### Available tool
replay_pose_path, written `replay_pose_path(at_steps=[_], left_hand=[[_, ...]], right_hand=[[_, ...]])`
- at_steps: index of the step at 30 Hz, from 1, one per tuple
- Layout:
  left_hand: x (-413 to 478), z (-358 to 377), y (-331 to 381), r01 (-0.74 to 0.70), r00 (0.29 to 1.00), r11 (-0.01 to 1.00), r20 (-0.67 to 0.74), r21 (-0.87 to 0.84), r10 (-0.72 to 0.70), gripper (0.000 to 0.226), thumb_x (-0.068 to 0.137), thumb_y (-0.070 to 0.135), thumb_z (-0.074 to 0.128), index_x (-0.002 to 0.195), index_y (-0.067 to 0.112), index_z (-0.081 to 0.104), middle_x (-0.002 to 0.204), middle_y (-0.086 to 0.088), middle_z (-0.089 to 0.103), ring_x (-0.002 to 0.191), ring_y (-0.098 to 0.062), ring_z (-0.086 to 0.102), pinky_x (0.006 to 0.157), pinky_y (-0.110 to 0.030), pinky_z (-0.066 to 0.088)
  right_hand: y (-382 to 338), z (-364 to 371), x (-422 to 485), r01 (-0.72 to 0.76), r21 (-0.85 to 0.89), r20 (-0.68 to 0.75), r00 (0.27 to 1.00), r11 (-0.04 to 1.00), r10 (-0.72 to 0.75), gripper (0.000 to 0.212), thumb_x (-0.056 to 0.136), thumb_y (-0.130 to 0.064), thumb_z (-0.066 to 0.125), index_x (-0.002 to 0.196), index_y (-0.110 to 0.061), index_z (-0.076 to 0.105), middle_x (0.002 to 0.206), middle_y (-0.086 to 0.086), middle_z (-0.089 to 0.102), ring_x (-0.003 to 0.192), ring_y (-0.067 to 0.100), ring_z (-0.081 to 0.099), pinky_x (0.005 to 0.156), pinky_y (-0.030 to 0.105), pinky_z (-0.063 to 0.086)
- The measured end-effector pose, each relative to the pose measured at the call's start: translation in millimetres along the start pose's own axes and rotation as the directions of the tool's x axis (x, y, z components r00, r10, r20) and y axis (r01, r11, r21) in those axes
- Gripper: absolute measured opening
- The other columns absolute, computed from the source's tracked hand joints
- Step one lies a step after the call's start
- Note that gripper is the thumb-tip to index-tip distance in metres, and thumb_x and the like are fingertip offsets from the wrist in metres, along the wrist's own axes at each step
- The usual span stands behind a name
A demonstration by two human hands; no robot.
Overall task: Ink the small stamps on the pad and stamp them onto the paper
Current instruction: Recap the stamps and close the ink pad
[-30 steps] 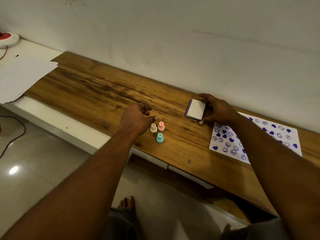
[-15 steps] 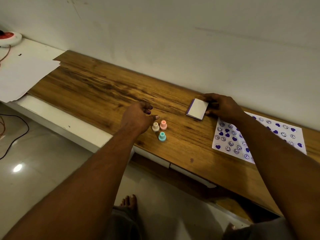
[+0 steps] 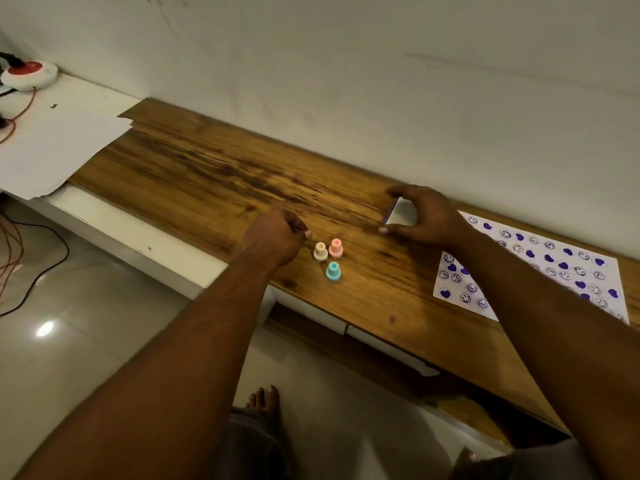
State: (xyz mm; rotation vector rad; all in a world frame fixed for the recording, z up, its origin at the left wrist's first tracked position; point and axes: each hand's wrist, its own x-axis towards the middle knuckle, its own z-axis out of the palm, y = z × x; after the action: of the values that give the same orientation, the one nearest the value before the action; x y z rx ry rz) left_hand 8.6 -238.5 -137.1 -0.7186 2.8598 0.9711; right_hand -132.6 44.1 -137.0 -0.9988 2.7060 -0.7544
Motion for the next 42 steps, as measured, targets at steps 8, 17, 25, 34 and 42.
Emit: replay_pose_path(at_steps=[8,17,25,34,42], left_hand=[[-3.7,-2.0,1.6,-0.08,0.968,0.997,0.238,0.003,0.077,0.035,0.073,0.021,0.096,0.088,0.039,0.071,0.092,0.018,0.072,0.089,0.002,0.065,0.068,-0.017,0.046],[-5.1,6.0,-1.9,-0.096,0.985,0.995,0.148,0.026,0.091,0.027,0.073,0.041,0.094,0.087,0.041,0.072,0.084,0.021,0.067,0.083,0.003,0.062,0.064,-0.022,0.045],[-5.1,14.4,-2.3,-0.116,0.986,0.993,0.12,-0.026,0.118,0.028,0.076,0.041,0.093,0.097,0.036,0.076,0.09,0.018,0.071,0.086,0.001,0.066,0.074,-0.025,0.056],[-5.8,17.4,-2.7,-0.102,0.988,0.992,0.107,-0.079,0.11,0.03,0.074,0.044,0.093,0.098,0.035,0.077,0.089,0.018,0.072,0.087,0.002,0.065,0.077,-0.027,0.056],[-5.7,18.3,-1.4,-0.102,0.989,0.993,0.098,-0.067,0.108,0.027,0.074,0.046,0.093,0.088,0.041,0.07,0.089,0.021,0.07,0.088,0.005,0.062,0.074,-0.023,0.052]], right_hand=[[-68.0,37.5,22.1,0.254,-0.104,0.265,0.939,0.962,-0.219,0.054,0.086,-0.042,0.081,0.136,-0.034,0.063,0.125,-0.014,0.068,0.114,0.006,0.054,0.098,0.034,0.045],[-63.6,55.5,28.9,0.223,-0.097,0.209,0.957,0.97,-0.199,0.028,0.092,-0.046,0.073,0.118,-0.039,0.07,0.113,-0.017,0.067,0.108,0.007,0.057,0.099,0.041,0.047],[-30.1,45.1,54.6,-0.233,-0.269,-0.264,0.951,0.934,0.161,0.026,0.096,-0.043,0.059,0.11,-0.029,0.076,0.108,0.0,0.075,0.112,0.026,0.062,0.101,0.05,0.039],[2.7,48.1,60.1,-0.306,-0.092,-0.351,0.901,0.948,0.257,0.028,0.098,-0.048,0.06,0.114,-0.031,0.075,0.109,-0.002,0.076,0.109,0.026,0.065,0.099,0.049,0.036],[6.0,43.0,58.0,-0.31,-0.058,-0.358,0.894,0.949,0.27,0.034,0.098,-0.048,0.063,0.121,-0.026,0.074,0.115,0.0,0.075,0.113,0.026,0.065,0.103,0.048,0.037]])
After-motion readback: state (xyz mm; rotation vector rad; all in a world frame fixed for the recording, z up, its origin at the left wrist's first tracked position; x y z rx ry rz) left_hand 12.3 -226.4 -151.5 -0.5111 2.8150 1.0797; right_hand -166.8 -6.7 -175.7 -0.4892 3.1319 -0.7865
